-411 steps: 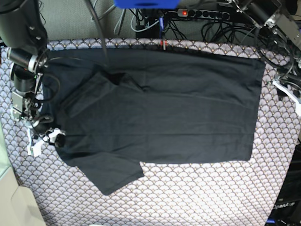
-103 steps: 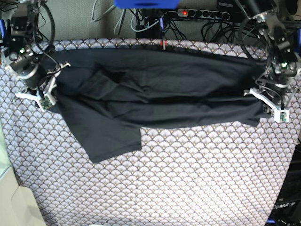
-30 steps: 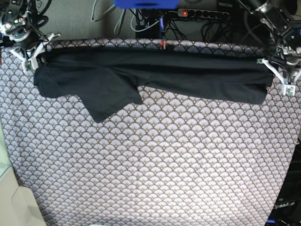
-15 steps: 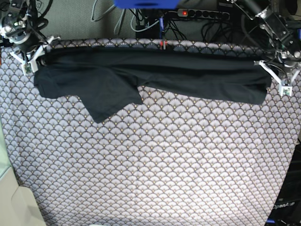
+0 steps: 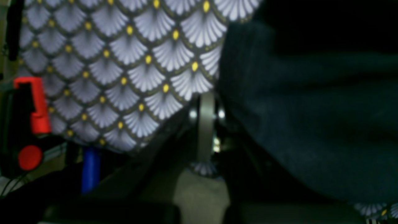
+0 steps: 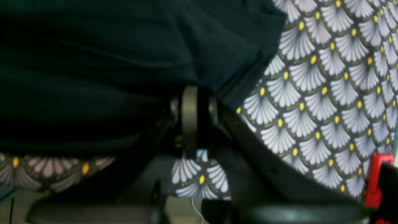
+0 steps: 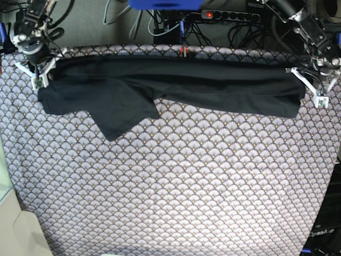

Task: Fold the T-shirt properly
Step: 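Drag the folded band further toward the arms with both grippers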

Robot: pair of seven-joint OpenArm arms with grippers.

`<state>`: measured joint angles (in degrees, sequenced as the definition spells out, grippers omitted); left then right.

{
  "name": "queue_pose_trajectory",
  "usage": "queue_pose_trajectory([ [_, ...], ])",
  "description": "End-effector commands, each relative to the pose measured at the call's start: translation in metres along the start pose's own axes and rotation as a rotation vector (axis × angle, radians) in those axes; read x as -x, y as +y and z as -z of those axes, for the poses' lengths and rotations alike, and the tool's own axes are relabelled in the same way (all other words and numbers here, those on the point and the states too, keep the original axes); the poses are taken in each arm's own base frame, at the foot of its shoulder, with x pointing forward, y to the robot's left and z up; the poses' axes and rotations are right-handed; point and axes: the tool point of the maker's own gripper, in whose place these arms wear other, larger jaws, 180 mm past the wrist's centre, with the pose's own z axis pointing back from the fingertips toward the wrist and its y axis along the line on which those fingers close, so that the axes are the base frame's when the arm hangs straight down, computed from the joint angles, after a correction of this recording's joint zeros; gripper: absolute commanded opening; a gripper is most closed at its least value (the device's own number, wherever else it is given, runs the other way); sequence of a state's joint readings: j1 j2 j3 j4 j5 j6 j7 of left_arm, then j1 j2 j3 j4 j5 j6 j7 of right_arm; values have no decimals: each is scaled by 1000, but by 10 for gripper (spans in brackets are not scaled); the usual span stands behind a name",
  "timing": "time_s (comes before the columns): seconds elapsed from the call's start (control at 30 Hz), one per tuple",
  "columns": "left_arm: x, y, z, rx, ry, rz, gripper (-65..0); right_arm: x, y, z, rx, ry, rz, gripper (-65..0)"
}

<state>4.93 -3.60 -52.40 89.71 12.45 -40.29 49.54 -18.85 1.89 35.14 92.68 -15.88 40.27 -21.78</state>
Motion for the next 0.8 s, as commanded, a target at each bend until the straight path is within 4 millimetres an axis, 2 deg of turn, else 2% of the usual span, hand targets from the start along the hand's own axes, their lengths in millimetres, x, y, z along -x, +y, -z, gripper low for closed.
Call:
queue_pose_trajectory([
  [0.0,-12,9,-4,-22,-39,1,-650,22,-7,1,34,129,-58,-609],
  [0.07,-13,8,-4,-21,-40,0,-650,21,-9,2,45,136,-80,-650],
  [0.43,-13,8,-4,-21,-40,0,-650,1,-16,-2,71,57,-45,-650],
  [0.6,-13,8,-4,-21,-40,0,-650,-15,-19,-24,108,0,-73,-650],
  [0.77,-13,8,-4,-21,-40,0,-650,-44,-20,-44,134,-79,-108,-650],
])
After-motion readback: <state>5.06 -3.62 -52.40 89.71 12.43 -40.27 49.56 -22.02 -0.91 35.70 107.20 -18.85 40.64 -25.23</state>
